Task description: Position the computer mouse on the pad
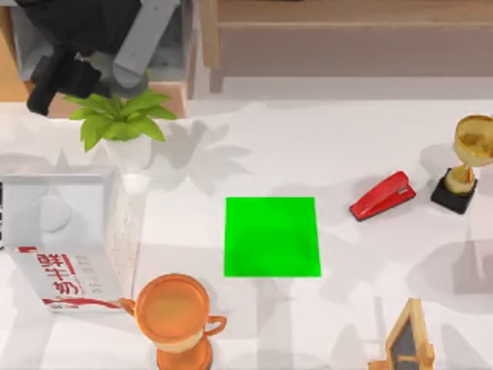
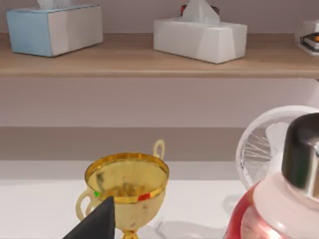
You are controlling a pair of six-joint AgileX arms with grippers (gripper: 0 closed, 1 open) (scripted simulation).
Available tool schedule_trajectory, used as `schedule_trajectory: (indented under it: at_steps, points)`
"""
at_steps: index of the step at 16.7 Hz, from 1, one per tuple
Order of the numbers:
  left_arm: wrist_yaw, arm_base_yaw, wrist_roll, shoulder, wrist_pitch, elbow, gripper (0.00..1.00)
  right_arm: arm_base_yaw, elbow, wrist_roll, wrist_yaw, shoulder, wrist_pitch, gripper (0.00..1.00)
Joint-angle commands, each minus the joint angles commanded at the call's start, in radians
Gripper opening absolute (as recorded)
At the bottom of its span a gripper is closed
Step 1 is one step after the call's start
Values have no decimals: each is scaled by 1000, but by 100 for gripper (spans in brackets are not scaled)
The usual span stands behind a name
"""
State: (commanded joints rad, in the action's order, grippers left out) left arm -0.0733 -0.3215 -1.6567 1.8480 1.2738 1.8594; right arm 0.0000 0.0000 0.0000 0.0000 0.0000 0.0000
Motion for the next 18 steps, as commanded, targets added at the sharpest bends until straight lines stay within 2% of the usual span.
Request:
schedule_trajectory:
  at_steps: [5,10,14,18]
  points:
    - [11,-191,-380,178,9,79,0,0,0,0,0,0,0,100]
    - [26,-335,-647,341,8,118,0,0,0,0,0,0,0,100]
    - [35,-401,-762,427,7,130,0,0,0,0,0,0,0,100]
    - [36,-412,-780,442,6,131,0,0,0,0,0,0,0,100]
